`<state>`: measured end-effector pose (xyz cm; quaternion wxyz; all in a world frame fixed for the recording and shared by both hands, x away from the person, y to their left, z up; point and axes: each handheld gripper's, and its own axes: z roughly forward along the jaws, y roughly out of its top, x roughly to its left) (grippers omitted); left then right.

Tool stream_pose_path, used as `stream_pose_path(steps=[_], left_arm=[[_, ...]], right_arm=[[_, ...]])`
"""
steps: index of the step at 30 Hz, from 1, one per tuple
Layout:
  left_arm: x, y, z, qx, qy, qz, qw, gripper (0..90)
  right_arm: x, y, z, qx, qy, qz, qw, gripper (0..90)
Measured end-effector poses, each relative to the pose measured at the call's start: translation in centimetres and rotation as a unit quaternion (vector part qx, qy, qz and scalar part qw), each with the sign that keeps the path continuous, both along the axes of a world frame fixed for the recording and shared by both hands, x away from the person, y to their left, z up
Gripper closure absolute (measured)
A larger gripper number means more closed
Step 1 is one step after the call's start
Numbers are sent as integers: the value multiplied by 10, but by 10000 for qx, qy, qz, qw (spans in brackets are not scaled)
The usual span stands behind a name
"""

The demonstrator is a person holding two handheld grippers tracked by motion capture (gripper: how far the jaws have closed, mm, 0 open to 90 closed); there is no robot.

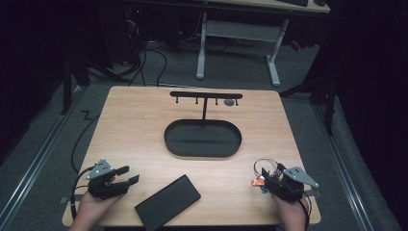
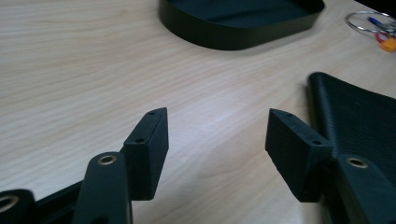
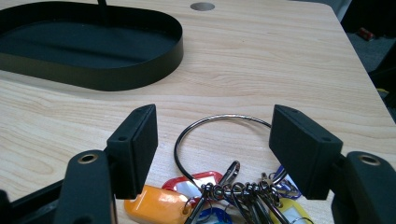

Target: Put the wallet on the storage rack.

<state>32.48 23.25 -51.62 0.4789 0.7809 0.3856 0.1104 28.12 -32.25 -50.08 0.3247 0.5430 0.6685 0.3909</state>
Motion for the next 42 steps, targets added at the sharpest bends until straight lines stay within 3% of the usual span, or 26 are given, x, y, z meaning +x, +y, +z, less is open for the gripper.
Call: stream_pose_path(steps=[2,4,7,11,15,16,23,32,37,39,42], left_arm=[[-3,-1,1,-19,-8,-29,10000,403],[-13,-3,0,-204,68,-73,9997,404],[-23,-5,-1,-200,111,-125,9997,405],[-39,-10,-3,-338,300,-348,9984,407],[-51,-18,-7,-299,476,-496,9972,419],[-54,-20,-10,-197,624,-514,9965,420],[-57,-23,-16,-188,758,-476,9958,407],[-56,-29,-22,-209,933,-636,9934,385],[-60,-30,-25,-322,905,-762,9925,478],[-59,-27,-27,-475,1010,-737,9910,555],[-60,-26,-27,-487,933,-723,9918,618]], right_arm=[[0,0,0,5,1,4,10000,328],[0,1,0,5,6,26,10000,329],[0,1,0,-4,11,46,10000,329],[1,0,0,19,35,40,10000,330],[0,0,0,28,8,66,10000,330],[1,-1,0,32,-1,75,10000,330],[1,1,-1,76,83,96,9999,340],[2,2,-1,145,134,102,9998,341],[2,0,-1,238,149,59,9996,340],[2,0,0,337,144,27,9993,340],[2,0,0,338,122,37,9993,339]])
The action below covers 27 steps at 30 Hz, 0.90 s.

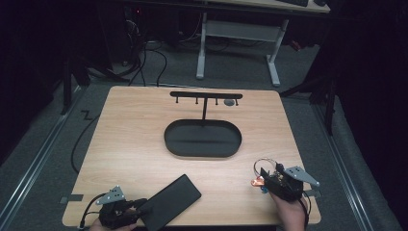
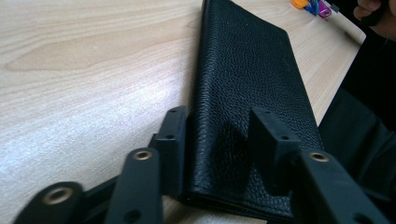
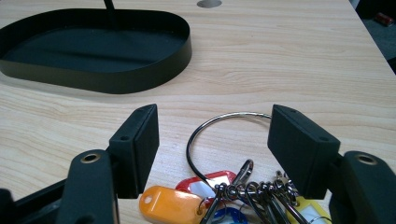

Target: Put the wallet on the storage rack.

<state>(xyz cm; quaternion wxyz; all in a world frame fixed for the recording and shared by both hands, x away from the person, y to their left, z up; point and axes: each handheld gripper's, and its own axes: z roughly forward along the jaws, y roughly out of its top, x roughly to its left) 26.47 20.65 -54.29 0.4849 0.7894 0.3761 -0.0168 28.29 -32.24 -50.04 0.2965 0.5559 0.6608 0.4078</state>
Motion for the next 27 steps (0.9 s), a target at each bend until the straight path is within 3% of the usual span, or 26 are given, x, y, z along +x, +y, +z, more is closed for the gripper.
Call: stream_pose_path(steps=[4,8,19,22,27], left_arm=[[0,-1,2,53,-5,-3,10000,634],[2,2,3,-43,100,42,9999,697],[2,0,8,79,-19,64,9999,783],[0,-2,11,106,-199,30,9997,792],[1,-2,15,85,-326,44,9994,801]], right_arm=[[0,0,0,18,0,-8,10000,339],[0,0,1,50,-2,-15,10000,339],[-1,-1,1,114,1,-43,9999,341],[-1,-1,1,96,7,-31,9999,341],[-1,-2,1,87,-27,-55,9999,345]])
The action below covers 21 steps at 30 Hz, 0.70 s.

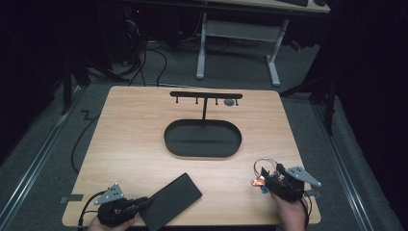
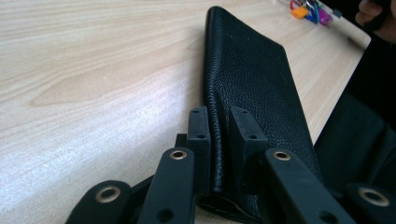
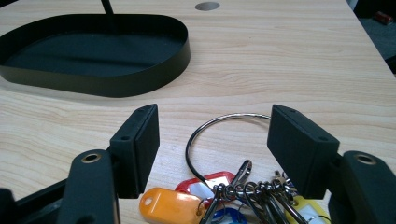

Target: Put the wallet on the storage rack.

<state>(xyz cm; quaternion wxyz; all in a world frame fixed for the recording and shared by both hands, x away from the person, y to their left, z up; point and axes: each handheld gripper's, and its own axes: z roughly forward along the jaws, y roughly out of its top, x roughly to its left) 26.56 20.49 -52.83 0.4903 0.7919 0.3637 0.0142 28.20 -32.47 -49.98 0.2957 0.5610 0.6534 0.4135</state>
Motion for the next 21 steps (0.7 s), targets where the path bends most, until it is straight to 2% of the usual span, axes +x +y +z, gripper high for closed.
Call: stream_pose_path(steps=[2,3,11,16,17,18,19,20,21], left_arm=[[0,0,2,16,-77,-10,10000,803],[-1,-1,4,46,-183,-6,9998,805],[1,-2,8,61,-321,45,9995,809],[14,-3,11,21,-382,107,9992,811],[21,-4,11,56,-366,33,9993,811],[21,-4,11,56,-366,33,9993,811],[29,-6,11,44,-350,-10,9994,811],[29,-6,11,44,-350,-10,9994,811],[35,-9,12,44,-357,-28,9993,811]], right_arm=[[0,0,0,0,-3,-11,10000,346],[0,-1,0,-6,4,-10,10000,346],[0,0,0,-25,-17,-21,10000,349],[0,0,0,-23,-30,-34,10000,350],[0,0,0,-10,-31,-42,10000,352],[0,0,0,-21,-36,-38,10000,352],[1,0,-1,-18,-42,-42,10000,352],[1,0,-1,-18,-42,-42,10000,352],[1,-1,-1,-21,-36,-39,10000,351]])
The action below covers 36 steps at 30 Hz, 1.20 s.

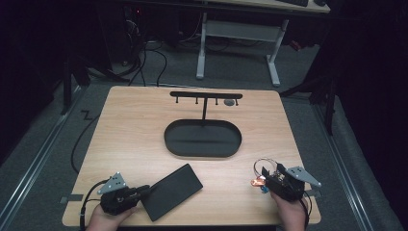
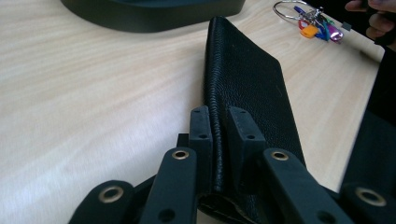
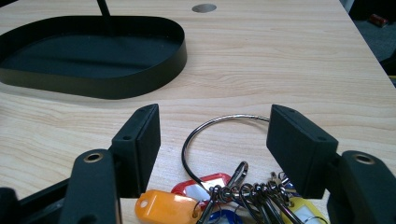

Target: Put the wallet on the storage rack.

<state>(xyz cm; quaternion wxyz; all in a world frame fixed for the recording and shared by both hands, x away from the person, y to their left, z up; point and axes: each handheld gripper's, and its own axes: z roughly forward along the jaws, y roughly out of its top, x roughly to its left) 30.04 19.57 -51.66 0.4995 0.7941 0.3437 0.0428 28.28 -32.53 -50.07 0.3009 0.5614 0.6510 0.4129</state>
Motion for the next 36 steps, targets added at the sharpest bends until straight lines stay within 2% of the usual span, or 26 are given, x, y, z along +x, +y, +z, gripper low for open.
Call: stream_pose_path(steps=[3,4,8,17,24,28,31,36], left_arm=[[6,-4,0,-39,-59,-31,10000,811],[5,-4,1,-110,-79,-22,9999,811],[1,-1,4,-169,-192,29,9997,813],[2,7,8,-129,-348,160,9992,817],[7,19,13,-137,-485,379,9980,817],[13,24,15,-147,-512,452,9976,818],[20,25,18,-47,-647,501,9966,818],[25,26,21,-65,-723,561,9958,819]], right_arm=[[0,0,0,-1,6,-11,10000,352],[0,0,0,17,22,-37,10000,352],[-1,0,0,-16,13,-44,10000,352],[-2,-1,1,-3,-14,-44,10000,353],[-1,-2,0,-18,1,-18,10000,353],[0,-2,-2,3,58,-1,10000,353],[1,-1,-2,4,56,-4,10000,353],[1,-2,-3,3,74,-3,10000,354]])
